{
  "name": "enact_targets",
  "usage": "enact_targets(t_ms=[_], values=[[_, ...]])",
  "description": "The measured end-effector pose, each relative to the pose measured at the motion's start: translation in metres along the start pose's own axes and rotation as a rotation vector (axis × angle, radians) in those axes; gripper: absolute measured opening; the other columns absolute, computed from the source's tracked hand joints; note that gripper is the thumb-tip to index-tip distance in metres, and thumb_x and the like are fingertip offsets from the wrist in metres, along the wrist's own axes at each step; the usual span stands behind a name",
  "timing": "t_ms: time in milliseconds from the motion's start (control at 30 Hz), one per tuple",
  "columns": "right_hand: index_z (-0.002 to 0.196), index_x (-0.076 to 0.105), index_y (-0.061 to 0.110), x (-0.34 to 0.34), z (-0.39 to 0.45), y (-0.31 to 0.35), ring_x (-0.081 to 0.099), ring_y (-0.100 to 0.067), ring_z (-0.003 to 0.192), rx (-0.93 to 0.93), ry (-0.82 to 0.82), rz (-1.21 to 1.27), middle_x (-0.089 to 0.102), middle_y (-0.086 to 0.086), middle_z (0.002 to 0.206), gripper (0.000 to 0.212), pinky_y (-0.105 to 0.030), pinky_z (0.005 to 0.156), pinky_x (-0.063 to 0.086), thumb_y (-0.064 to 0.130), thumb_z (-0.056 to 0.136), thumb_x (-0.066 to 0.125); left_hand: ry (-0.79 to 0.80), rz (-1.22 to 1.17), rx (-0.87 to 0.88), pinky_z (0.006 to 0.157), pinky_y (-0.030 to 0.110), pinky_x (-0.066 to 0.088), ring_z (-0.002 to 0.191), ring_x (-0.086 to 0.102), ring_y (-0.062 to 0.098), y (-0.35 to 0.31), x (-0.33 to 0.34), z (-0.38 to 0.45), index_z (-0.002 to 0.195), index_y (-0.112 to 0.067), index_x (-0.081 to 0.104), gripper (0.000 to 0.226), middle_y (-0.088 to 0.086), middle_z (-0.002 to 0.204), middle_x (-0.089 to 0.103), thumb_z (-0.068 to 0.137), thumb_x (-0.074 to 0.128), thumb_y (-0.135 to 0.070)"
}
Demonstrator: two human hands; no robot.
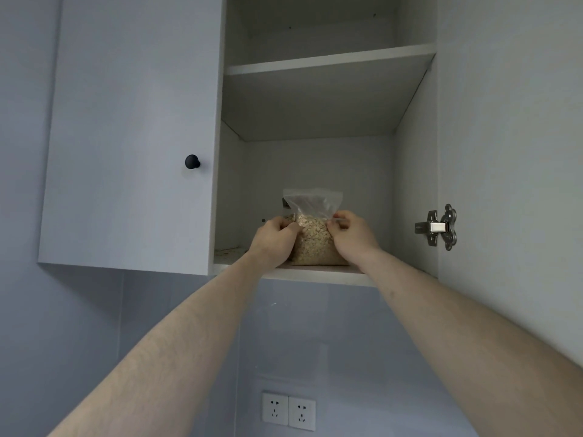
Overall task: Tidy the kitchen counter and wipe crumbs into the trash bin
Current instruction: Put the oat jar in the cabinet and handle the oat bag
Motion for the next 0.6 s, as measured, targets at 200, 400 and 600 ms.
enact_targets(t_ms=[200,400,600], values=[[0.131,0.054,0.017,-0.009,-0.007,0.009,0.062,-0.018,0.103,0.040,-0.119,-0.085,0.067,-0.002,0.127,0.039,-0.027,0.083,0.041,0.042,0.101,0.053,-0.001,0.067,0.032,0.063,0.032,0.042,0.078,0.059,0.017,0.000,0.000,-0.003,0.081,-0.023,0.060,0.024,0.000,0.084,0.064,0.093,0.047,-0.040],[0.130,0.047,0.020,-0.009,-0.027,0.032,0.062,-0.025,0.113,-0.169,-0.193,-0.358,0.059,-0.003,0.132,0.037,-0.034,0.087,0.049,0.032,0.097,0.058,-0.122,0.135,0.137,0.053,0.029,0.031,0.063,0.053,0.013,-0.007,-0.004,-0.015,0.066,-0.026,0.048,0.024,-0.005,0.065,0.057,0.087,0.041,-0.035],[0.126,0.046,0.021,-0.005,-0.072,0.053,0.059,-0.028,0.109,-0.387,-0.243,-0.493,0.049,0.000,0.128,0.039,-0.040,0.080,0.050,0.017,0.089,0.058,-0.228,0.300,0.295,0.068,0.033,0.039,0.084,0.051,0.017,-0.005,-0.008,-0.060,0.082,-0.029,0.049,0.008,-0.008,0.089,0.058,0.085,0.042,-0.033]])
Point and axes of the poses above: each hand's wrist, its own z-axis towards the middle knuckle, its own x-axis out of the palm, y = z × x, the point moved 4 cm from there along z, towards the middle knuckle
